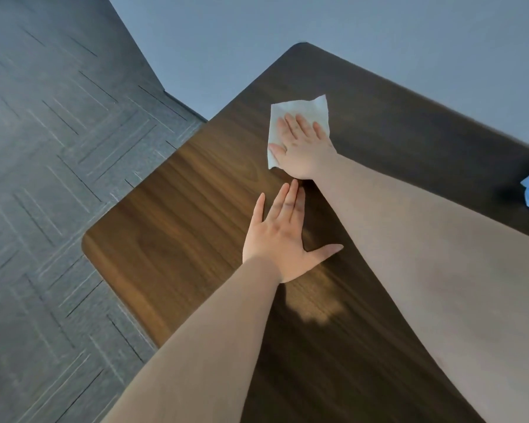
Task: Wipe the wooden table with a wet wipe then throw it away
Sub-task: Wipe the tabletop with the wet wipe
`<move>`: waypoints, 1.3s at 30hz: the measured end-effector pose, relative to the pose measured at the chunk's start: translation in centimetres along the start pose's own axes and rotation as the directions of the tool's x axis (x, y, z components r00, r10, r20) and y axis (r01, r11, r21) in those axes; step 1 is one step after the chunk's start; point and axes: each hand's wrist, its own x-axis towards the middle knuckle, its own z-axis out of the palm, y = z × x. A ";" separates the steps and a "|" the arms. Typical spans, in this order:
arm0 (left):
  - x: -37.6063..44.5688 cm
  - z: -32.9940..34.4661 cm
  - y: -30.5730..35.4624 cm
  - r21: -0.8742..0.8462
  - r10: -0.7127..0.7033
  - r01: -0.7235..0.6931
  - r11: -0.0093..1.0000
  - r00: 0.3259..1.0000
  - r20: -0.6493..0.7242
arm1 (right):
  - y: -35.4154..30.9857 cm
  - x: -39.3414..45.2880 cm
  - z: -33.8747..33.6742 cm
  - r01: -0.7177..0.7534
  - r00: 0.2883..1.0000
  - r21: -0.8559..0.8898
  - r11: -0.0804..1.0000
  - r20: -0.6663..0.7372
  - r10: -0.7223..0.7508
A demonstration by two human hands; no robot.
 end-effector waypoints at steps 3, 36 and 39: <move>0.1 0.0 0.0 -0.002 -0.005 0.004 1.000 1.000 -0.004 | 0.4 -0.6 0.2 0.019 1.000 -0.019 1.000 -0.018 -0.019; -3.2 2.9 33.7 0.142 0.663 -0.700 0.700 0.710 0.236 | 33.3 -55.8 9.0 -0.867 0.433 0.310 0.391 0.077 0.898; -3.6 3.8 38.4 0.165 0.700 -0.748 0.642 0.661 0.271 | 35.6 -60.3 10.0 -0.899 0.341 0.325 0.292 0.104 0.934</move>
